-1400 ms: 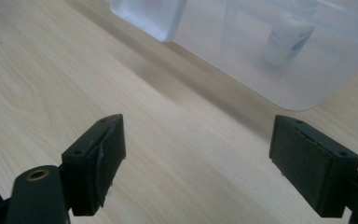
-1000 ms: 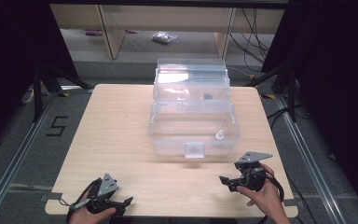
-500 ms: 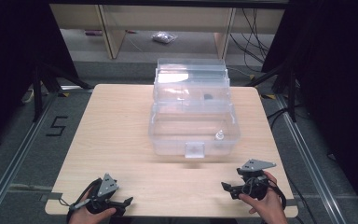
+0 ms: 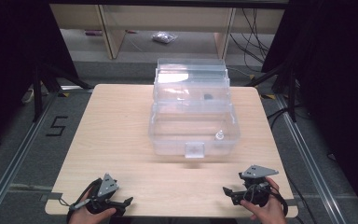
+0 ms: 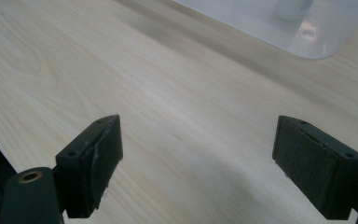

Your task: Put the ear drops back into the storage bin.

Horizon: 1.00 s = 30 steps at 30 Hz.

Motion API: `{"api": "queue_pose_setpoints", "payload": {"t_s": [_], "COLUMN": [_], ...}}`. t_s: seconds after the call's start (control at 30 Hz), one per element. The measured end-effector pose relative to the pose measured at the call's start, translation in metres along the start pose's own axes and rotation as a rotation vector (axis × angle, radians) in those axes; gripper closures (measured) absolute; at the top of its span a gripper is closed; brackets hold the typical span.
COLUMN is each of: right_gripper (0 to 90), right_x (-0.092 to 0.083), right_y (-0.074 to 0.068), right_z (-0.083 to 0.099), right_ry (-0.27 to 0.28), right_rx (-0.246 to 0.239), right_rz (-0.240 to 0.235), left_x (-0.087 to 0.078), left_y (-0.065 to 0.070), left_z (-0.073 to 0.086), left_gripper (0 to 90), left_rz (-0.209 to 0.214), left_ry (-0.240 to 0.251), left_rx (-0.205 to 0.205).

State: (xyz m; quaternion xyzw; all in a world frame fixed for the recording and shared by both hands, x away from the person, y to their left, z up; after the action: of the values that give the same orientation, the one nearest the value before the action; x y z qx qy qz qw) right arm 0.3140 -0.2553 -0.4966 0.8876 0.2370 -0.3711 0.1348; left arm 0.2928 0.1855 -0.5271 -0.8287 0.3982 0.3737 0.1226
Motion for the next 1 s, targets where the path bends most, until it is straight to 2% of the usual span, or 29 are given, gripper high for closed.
{"api": "queue_pose_setpoints", "payload": {"t_s": [0.03, 0.1, 0.13, 0.17, 0.33, 0.4, 0.43, 0.47, 0.57, 0.63, 0.67, 0.7, 0.77, 0.8, 0.83, 0.87, 1.0], "right_gripper": [16.8, 16.8, 16.8, 16.8, 16.8, 16.8, 16.8, 16.8, 16.8, 16.8, 16.8, 16.8, 16.8, 16.8, 16.8, 16.8, 16.8], "right_x": [0.000, 0.000, -0.001, -0.001, -0.001, -0.003, -0.003, -0.005, -0.003, -0.005, -0.006, -0.004, -0.005, -0.004, -0.004, -0.004, -0.003], "right_y": [0.000, 0.000, -0.002, -0.003, -0.001, -0.004, -0.003, -0.007, -0.006, -0.008, -0.011, -0.009, -0.010, -0.010, -0.014, -0.014, -0.013], "right_z": [0.001, 0.003, 0.004, 0.005, 0.007, 0.009, 0.010, 0.011, 0.013, 0.014, 0.015, 0.016, 0.016, 0.017, 0.018, 0.018, 0.018], "right_ry": [0.003, 0.001, -0.002, -0.011, -0.003, -0.012, -0.008, -0.025, 0.000, -0.004, -0.020, -0.002, -0.010, -0.006, -0.014, -0.014, -0.015], "right_rx": [-0.006, -0.005, 0.024, 0.036, 0.003, 0.031, 0.020, 0.056, 0.014, 0.019, 0.046, 0.008, 0.019, 0.003, 0.025, 0.025, 0.007], "right_rz": [0.003, -0.020, 0.010, 0.011, 0.011, 0.011, 0.013, 0.012, 0.014, 0.015, 0.005, 0.009, 0.014, 0.016, 0.014, 0.014, 0.014], "left_x": [0.000, 0.000, -0.001, -0.001, 0.000, 0.000, 0.000, 0.000, -0.001, 0.000, -0.001, -0.001, -0.001, -0.001, -0.001, -0.001, -0.001], "left_y": [0.000, 0.000, 0.000, 0.000, 0.000, 0.000, 0.000, 0.000, 0.000, 0.001, 0.000, 0.000, 0.000, 0.000, 0.000, 0.000, 0.000], "left_z": [0.000, 0.000, 0.000, 0.000, 0.000, 0.000, 0.000, 0.000, 0.000, 0.000, 0.000, 0.000, 0.000, 0.000, 0.000, 0.000, -0.001], "left_gripper": [15.0, 15.0, 15.0, 15.0, 15.0, 15.0, 15.0, 15.0, 15.0, 15.0, 15.0, 15.0, 15.0, 15.0, 15.0, 15.0, 15.0], "left_rz": [0.000, -0.001, -0.001, -0.001, -0.002, -0.002, -0.002, -0.002, -0.002, -0.003, -0.002, -0.002, -0.002, -0.002, -0.002, -0.002, 0.001], "left_ry": [-0.001, -0.002, -0.004, -0.003, -0.004, 0.008, 0.008, -0.001, -0.003, 0.008, 0.000, -0.003, -0.002, -0.002, -0.002, -0.002, -0.002], "left_rx": [0.001, 0.003, 0.011, 0.012, 0.012, 0.003, 0.003, 0.010, 0.011, 0.001, 0.009, 0.012, 0.011, 0.013, 0.012, 0.012, 0.014]}}
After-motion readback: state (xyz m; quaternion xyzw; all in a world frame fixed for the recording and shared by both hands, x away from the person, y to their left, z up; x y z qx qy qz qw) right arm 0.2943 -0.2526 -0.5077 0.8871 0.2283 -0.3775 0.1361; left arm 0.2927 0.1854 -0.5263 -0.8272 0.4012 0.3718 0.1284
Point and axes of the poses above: each handheld gripper's, and its own axes: x roughly forward along the jaws, z roughly out of its underside, y roughly to its right, the point moved 3 cm from there along x, roughly forward along the jaws, and after that the axes turned 11 degrees about z, right-handed, at the moved point
